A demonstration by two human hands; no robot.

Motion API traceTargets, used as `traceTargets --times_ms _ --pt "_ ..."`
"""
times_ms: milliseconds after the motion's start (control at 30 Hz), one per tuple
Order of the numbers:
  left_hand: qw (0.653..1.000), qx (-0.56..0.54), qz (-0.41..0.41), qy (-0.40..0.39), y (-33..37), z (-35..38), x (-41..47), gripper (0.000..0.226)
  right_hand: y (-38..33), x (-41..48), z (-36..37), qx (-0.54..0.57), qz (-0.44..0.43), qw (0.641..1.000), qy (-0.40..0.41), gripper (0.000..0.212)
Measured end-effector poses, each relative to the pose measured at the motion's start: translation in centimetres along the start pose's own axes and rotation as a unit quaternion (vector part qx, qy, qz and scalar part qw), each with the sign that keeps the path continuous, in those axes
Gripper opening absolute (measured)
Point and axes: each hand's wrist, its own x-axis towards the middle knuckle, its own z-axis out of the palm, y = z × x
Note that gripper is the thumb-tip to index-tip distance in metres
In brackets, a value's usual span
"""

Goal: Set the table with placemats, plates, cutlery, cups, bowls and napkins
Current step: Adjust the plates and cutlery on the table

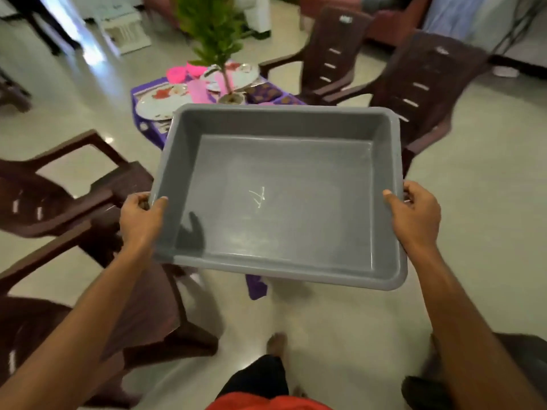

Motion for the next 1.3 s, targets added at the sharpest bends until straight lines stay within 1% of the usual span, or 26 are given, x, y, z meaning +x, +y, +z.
traceTargets --times_ms 133,200,267,333,400,500,567,667,767,833,967,1067,1133,1233,1300 --pt "0.995 -0.015 0.058 -0.077 6.2 7.7 -0.4 0.038 4.6 0.8 -6.0 0.017 0.047 0.996 0.073 0.003" --pt "0.989 -0.011 0.081 -0.123 9.0 12.2 -0.6 0.041 7.0 1.3 -8.6 0.017 0.068 0.991 0.112 0.004" --pt "0.980 -0.006 0.114 -0.163 12.0 16.7 -1.4 0.038 9.4 1.9 -10.8 -0.003 0.084 0.985 0.153 0.006" --pt "0.970 -0.001 0.144 -0.196 14.7 21.5 -2.1 0.036 11.6 2.4 -12.8 -0.020 0.118 0.974 0.190 0.010" --pt "0.954 0.017 0.176 -0.242 17.5 26.6 -2.8 0.037 13.7 3.0 -14.6 -0.022 0.160 0.960 0.230 0.013" --pt "0.923 0.033 0.222 -0.314 21.3 34.0 -4.1 0.044 16.3 3.2 -16.9 -0.031 0.207 0.935 0.285 0.016" --pt "0.902 0.043 0.249 -0.350 24.1 38.5 -5.9 0.040 17.6 3.0 -18.2 -0.031 0.232 0.919 0.318 0.015" --pt "0.874 0.040 0.289 -0.390 27.8 44.9 -10.0 0.032 19.8 1.8 -19.9 -0.017 0.282 0.884 0.372 0.011" --pt "0.835 0.050 0.330 -0.438 30.4 50.6 -15.4 0.024 22.9 -0.7 -21.2 0.003 0.345 0.838 0.422 0.009" --pt "0.797 0.081 0.361 -0.478 31.4 54.4 -19.3 0.024 25.2 -2.9 -21.9 0.004 0.379 0.807 0.453 0.010" --pt "0.698 0.161 0.415 -0.561 31.5 62.3 -28.7 0.039 29.6 -7.8 -23.0 0.014 0.470 0.734 0.489 0.009" --pt "0.611 0.192 0.448 -0.624 29.9 67.7 -36.8 0.039 33.2 -12.0 -23.2 0.037 0.533 0.673 0.511 0.011" --pt "0.565 0.228 0.453 -0.651 28.1 70.6 -42.0 0.039 35.4 -14.3 -23.0 0.062 0.571 0.623 0.531 0.013" --pt "0.514 0.281 0.447 -0.676 25.0 73.8 -48.6 0.040 38.1 -17.1 -22.3 0.111 0.626 0.522 0.568 0.019" --pt "0.490 0.307 0.443 -0.685 23.5 75.2 -51.9 0.040 39.1 -18.2 -22.2 0.141 0.641 0.469 0.591 0.019"
